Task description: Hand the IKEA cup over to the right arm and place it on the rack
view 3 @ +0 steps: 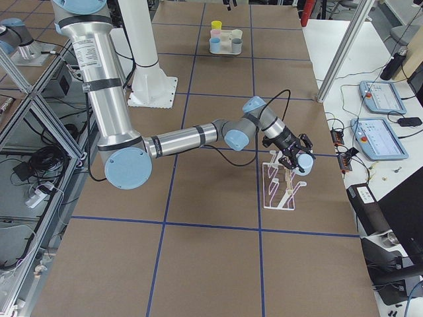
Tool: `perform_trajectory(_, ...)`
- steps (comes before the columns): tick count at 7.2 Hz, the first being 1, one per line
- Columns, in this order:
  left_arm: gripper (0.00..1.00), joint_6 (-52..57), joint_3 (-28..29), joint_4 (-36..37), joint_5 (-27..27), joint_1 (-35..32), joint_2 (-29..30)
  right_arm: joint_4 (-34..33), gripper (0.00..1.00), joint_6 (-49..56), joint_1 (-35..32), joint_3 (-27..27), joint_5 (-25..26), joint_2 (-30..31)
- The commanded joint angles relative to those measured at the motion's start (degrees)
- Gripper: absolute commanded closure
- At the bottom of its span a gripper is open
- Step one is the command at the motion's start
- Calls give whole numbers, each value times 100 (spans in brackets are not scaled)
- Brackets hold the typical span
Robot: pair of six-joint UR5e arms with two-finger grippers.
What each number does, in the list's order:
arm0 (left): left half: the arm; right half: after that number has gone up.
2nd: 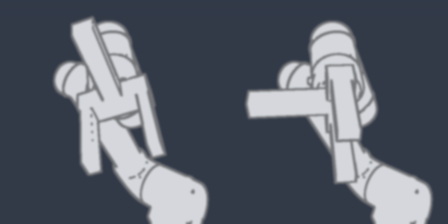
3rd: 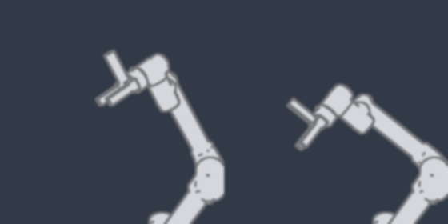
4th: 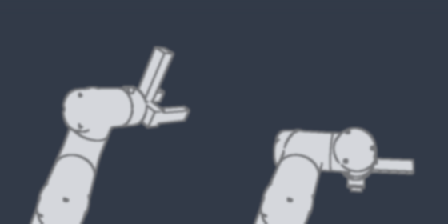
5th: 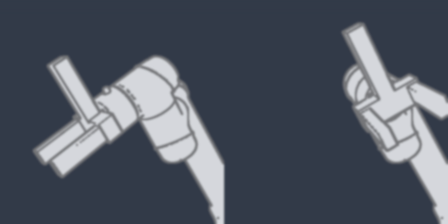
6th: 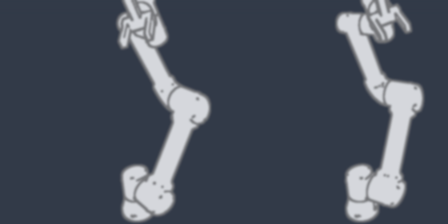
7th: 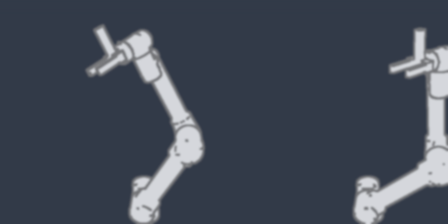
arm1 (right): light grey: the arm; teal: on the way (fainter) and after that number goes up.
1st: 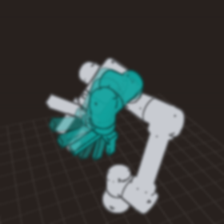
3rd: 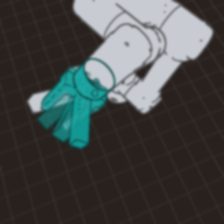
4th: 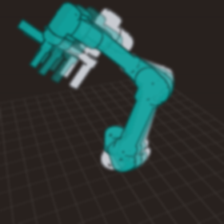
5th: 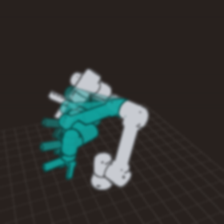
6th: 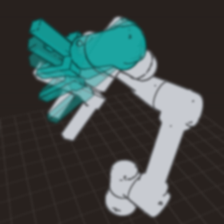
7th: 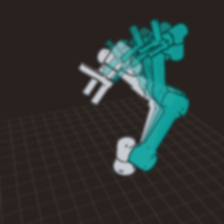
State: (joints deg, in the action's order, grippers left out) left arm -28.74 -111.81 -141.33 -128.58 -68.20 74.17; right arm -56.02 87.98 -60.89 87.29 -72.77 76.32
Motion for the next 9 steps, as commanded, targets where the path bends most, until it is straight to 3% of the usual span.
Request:
perform_trajectory(1, 0, 0, -7, 0, 0, 0, 1, 153, 88, -8, 68, -142, 44, -3)
perform_trajectory(3, 0, 0, -7, 0, 0, 0, 1, 153, 79, -8, 251, -151, 357, 6)
perform_trajectory(6, 0, 0, 2, 0, 0, 0, 10, 153, 53, 62, 411, -195, 614, 23)
perform_trajectory(7, 0, 0, -7, 0, 0, 0, 10, 153, 50, 71, 437, -204, 702, 23)
perform_trajectory(9, 0, -9, -7, 0, 0, 0, 19, 153, 16, 71, 481, -195, 878, 23)
